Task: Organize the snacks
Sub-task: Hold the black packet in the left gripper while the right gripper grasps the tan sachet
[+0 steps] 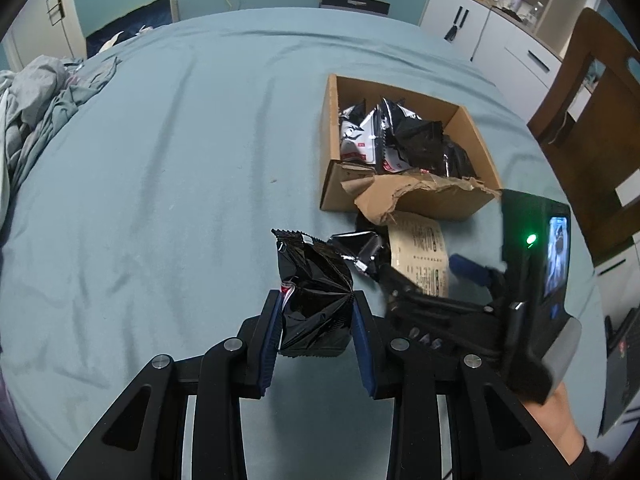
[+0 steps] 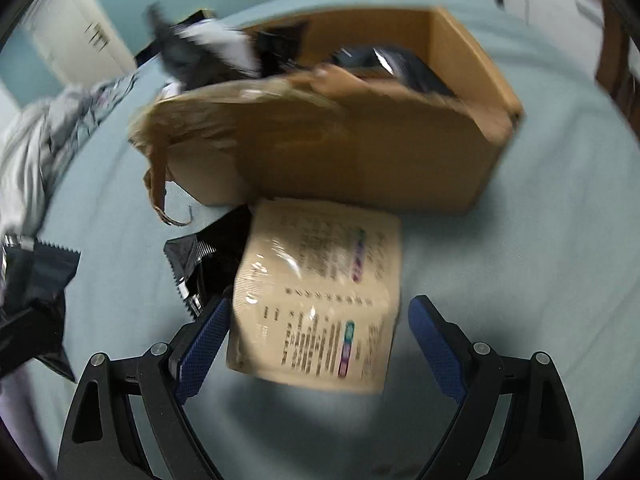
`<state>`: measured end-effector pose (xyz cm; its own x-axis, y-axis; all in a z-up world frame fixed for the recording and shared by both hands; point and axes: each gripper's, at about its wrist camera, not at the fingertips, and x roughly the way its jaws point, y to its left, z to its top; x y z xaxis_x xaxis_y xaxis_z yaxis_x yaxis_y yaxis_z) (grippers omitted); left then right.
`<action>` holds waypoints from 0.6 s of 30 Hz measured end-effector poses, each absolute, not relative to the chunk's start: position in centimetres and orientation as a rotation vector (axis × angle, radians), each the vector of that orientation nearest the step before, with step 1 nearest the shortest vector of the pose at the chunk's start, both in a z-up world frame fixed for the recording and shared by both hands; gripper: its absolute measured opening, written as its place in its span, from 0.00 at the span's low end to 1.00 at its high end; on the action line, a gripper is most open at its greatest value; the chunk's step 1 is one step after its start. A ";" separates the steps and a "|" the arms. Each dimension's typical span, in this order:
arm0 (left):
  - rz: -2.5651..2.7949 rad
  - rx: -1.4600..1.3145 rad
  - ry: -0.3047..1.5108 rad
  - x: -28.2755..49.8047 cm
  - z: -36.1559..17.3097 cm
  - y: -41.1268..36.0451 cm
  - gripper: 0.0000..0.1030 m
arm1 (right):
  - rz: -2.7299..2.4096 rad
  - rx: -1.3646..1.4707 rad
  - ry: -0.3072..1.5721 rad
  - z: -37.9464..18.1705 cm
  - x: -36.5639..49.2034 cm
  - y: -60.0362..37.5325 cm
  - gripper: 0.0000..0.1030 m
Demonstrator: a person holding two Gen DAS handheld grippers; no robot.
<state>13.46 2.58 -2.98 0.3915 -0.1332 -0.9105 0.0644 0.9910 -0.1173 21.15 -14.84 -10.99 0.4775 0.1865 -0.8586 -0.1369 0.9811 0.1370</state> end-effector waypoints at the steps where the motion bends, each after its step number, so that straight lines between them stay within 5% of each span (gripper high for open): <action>1: -0.123 -0.065 1.167 13.5 -3.2 2.4 0.31 | 0.203 0.003 1.054 -11.2 21.1 -14.5 0.80; 8: -0.117 -0.021 1.174 13.2 -3.8 1.5 0.31 | 0.187 0.030 1.041 -10.8 19.2 -17.1 0.65; 10: -0.120 -0.010 1.170 12.9 -3.8 1.4 0.31 | 0.172 0.072 1.025 -10.0 18.4 -18.2 0.53; 18: -0.146 0.018 1.141 11.2 -3.1 0.7 0.32 | 0.148 0.170 0.969 -7.0 14.2 -21.0 0.51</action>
<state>11.22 0.71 -3.14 0.4084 -0.1066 -0.9065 0.1250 0.9903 -0.0601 14.21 -20.96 -6.97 0.5582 0.2006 -0.8051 -0.0490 0.9766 0.2094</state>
